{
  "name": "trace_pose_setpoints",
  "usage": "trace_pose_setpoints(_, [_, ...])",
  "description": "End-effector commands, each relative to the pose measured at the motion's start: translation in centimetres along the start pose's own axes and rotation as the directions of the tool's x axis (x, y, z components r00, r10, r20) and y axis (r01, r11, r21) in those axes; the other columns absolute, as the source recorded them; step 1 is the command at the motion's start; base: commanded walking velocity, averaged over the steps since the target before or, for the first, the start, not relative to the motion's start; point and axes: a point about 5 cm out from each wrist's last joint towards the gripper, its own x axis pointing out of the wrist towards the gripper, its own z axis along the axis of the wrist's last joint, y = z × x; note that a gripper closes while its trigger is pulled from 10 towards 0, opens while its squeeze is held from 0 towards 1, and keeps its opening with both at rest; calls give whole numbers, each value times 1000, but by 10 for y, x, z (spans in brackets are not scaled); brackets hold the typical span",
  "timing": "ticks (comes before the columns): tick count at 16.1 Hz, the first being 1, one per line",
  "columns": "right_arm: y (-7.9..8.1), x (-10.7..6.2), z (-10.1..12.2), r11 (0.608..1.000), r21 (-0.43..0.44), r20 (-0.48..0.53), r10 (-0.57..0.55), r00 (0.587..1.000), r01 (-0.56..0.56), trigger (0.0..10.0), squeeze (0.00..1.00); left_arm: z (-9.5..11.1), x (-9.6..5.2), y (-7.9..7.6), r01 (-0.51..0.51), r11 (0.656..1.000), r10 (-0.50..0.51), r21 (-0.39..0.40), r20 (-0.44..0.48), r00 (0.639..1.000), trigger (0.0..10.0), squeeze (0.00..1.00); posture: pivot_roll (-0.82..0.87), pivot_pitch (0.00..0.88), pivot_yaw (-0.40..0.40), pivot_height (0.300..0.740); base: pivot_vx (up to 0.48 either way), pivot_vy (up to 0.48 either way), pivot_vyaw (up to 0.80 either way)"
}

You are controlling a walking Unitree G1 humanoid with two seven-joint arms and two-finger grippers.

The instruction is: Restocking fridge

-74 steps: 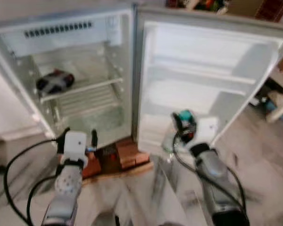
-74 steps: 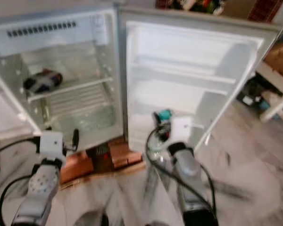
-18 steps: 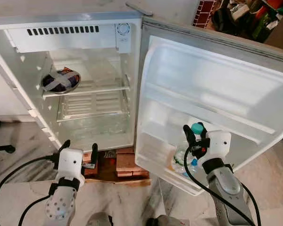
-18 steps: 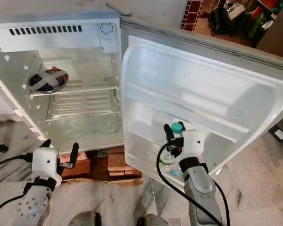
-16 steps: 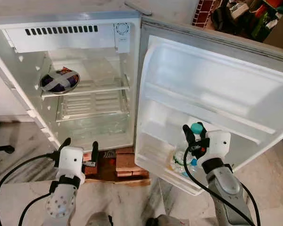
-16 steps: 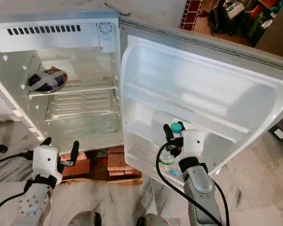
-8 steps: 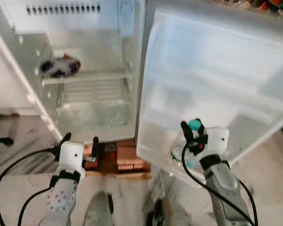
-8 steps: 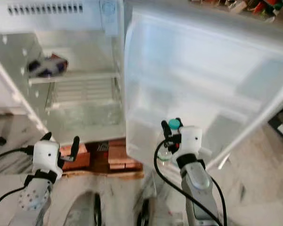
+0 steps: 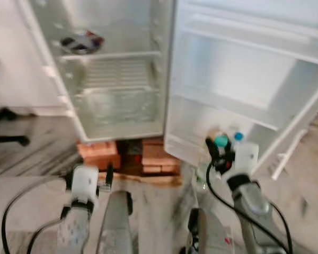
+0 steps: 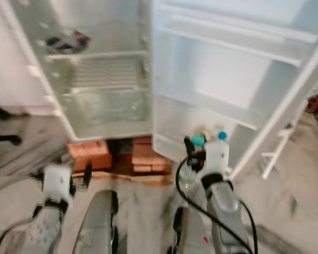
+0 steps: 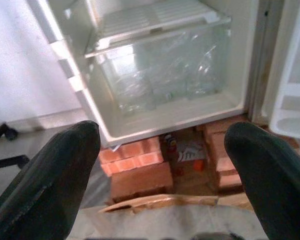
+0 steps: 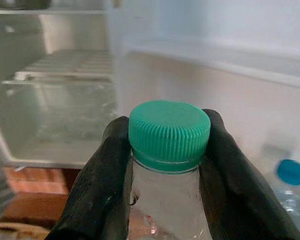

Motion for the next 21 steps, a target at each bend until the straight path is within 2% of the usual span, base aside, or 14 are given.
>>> trace_pose_setpoints(1, [0,5,11,1000,1,58,-5,998,5,10000,0,14,10,0,5,1000,-6,16,58,998,10000,0,105,96,-52,601,0,0,0])
trace_pose_setpoints(6, [-6,8,12,999,5,72,-37,997,37,10000,0,14,11,-4,18,1000,-19,13,57,998,10000,0,106,112,-43,601,0,0,0])
trace_pose_setpoints(10, [-3,12,15,1000,7,87,-29,996,29,10000,0,17,16,-5,31,999,-32,14,75,997,10000,0,105,108,-41,601,0,0,0])
trace_pose_setpoints(21, [9,14,13,997,45,79,61,995,-65,10000,0,16,18,-6,29,1000,-29,4,76,997,10000,0,102,106,-44,601,356,0,0])
